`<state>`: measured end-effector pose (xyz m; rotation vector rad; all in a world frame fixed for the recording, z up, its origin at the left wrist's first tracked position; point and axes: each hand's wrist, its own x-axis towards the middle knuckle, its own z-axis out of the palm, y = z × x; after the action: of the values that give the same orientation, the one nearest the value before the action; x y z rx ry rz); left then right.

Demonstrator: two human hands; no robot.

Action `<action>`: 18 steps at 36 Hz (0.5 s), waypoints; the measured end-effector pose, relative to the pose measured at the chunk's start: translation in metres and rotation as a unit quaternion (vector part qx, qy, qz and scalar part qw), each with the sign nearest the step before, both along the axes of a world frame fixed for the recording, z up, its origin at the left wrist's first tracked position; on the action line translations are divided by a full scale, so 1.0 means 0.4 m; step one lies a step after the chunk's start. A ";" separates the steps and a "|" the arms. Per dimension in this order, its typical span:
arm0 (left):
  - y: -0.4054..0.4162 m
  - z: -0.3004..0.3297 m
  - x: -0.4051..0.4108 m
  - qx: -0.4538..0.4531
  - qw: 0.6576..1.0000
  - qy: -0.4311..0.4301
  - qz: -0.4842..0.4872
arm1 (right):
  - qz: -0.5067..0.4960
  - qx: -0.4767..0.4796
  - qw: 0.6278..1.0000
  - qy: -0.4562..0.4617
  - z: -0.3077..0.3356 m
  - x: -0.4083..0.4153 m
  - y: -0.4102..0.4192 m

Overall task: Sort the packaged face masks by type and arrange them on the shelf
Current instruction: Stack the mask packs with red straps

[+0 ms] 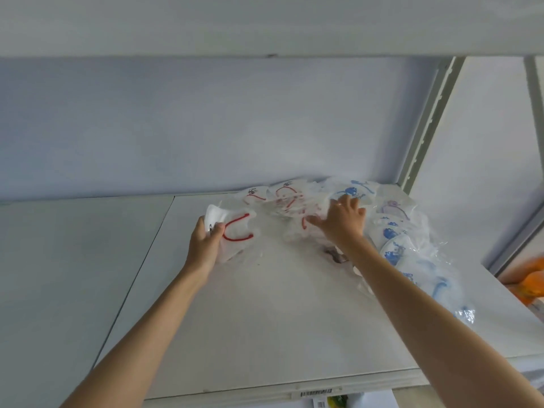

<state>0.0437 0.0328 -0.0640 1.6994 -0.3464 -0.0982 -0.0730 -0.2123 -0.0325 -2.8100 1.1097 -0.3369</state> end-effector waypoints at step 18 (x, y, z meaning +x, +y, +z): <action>-0.023 -0.009 0.019 -0.006 1.000 -0.006 -0.018 | 0.084 0.054 0.994 -0.044 -0.032 -0.049 -0.069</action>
<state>0.0513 0.0236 -0.0676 1.6830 -0.3861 -0.1121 -0.0926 -0.2400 -0.0451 -2.7402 0.8405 -0.3705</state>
